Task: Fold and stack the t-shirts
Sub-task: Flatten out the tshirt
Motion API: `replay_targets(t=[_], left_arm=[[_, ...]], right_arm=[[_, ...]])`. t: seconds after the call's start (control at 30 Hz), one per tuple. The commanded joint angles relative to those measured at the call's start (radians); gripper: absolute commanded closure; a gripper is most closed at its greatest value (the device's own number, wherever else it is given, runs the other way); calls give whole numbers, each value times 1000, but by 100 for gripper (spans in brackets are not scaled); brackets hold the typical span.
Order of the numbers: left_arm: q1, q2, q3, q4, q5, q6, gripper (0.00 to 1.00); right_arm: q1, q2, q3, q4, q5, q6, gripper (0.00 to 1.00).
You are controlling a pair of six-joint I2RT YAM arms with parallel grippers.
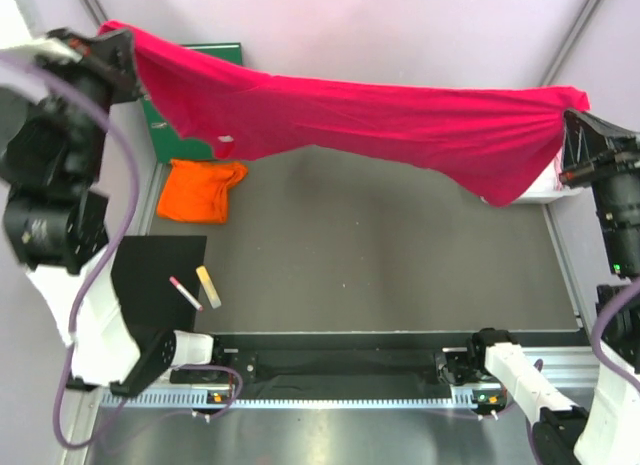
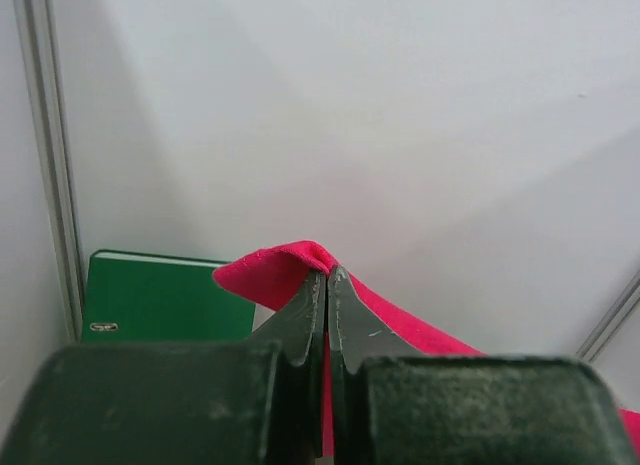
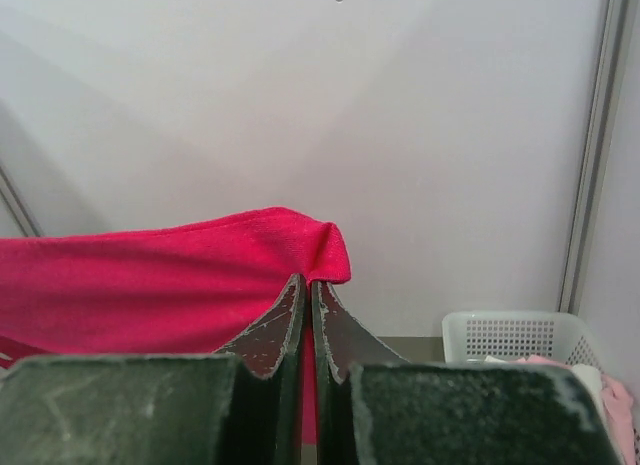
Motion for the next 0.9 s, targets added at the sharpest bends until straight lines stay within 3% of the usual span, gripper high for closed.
replay_targets(t=[0.0, 0.2, 0.43, 0.63, 0.87], left_arm=[[5, -89, -41, 61, -13, 10, 100], [5, -165, -67, 64, 1, 4, 100], [5, -30, -40, 72, 33, -1, 100], [5, 162, -84, 36, 56, 12, 100], [5, 384, -343, 76, 122, 32, 100]], right_arm=[[4, -53, 29, -28, -17, -14, 100], [4, -101, 55, -51, 15, -29, 100], [4, -32, 19, -49, 95, 26, 100], [2, 97, -208, 32, 86, 69, 100], [2, 281, -497, 242, 12, 78, 100]])
